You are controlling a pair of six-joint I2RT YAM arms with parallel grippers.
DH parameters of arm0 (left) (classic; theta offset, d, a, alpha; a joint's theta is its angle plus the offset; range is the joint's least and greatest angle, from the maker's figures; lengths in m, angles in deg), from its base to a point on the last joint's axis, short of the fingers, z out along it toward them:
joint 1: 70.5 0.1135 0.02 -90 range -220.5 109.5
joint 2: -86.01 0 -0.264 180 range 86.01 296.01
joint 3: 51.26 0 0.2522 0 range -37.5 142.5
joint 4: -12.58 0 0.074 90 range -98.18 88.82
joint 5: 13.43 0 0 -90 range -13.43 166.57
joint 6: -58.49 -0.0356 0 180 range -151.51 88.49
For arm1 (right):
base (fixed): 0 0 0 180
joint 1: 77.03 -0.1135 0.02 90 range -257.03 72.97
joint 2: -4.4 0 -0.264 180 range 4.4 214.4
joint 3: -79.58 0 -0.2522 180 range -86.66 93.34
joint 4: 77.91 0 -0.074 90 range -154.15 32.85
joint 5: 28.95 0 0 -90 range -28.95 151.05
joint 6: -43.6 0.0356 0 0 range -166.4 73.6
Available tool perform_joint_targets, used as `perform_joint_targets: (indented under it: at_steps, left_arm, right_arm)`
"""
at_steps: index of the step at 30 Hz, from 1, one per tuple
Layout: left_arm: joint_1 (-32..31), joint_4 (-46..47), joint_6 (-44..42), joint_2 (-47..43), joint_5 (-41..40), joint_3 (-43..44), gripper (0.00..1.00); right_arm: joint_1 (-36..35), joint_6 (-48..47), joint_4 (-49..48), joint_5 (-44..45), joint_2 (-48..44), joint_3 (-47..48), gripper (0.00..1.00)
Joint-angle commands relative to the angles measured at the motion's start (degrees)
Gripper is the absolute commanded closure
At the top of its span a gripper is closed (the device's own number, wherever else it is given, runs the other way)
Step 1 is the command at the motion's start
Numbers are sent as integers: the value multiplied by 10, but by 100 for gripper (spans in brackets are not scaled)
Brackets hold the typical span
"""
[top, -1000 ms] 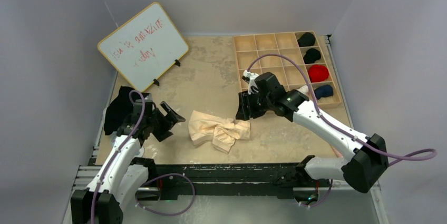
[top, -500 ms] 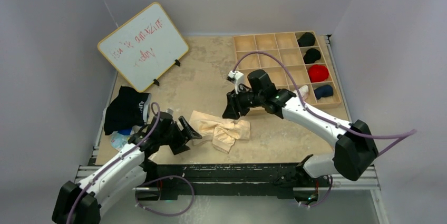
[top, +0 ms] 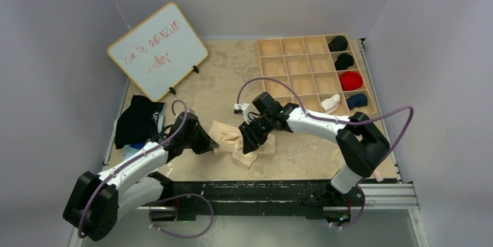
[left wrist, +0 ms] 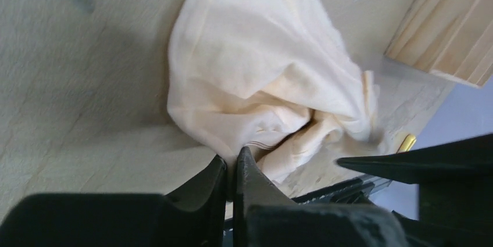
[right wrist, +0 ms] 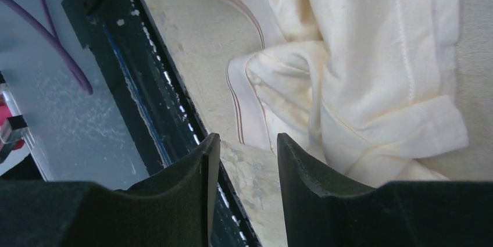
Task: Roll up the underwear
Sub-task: Flatten out the underwear at the center of the board.
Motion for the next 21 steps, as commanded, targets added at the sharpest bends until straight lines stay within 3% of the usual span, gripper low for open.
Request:
perform_joint_targets:
  at_steps: [1,13,16,21]
  left_arm:
    - [4,-27,-47,0,-56,78,100]
    - [137,-90,-160,-17,12,149,100]
    - [139,-113,-176,0,20,171,100]
    - [139,-121,-181,12,38,179,100]
  right_arm:
    - [-14,-26,15,2,21,-5,57]
    - [-114,21,-24,40,77,-27,61]
    - [-123,78,-55,29,35,-21,61]
    - [-123,102,-104,93,-77,-35,49]
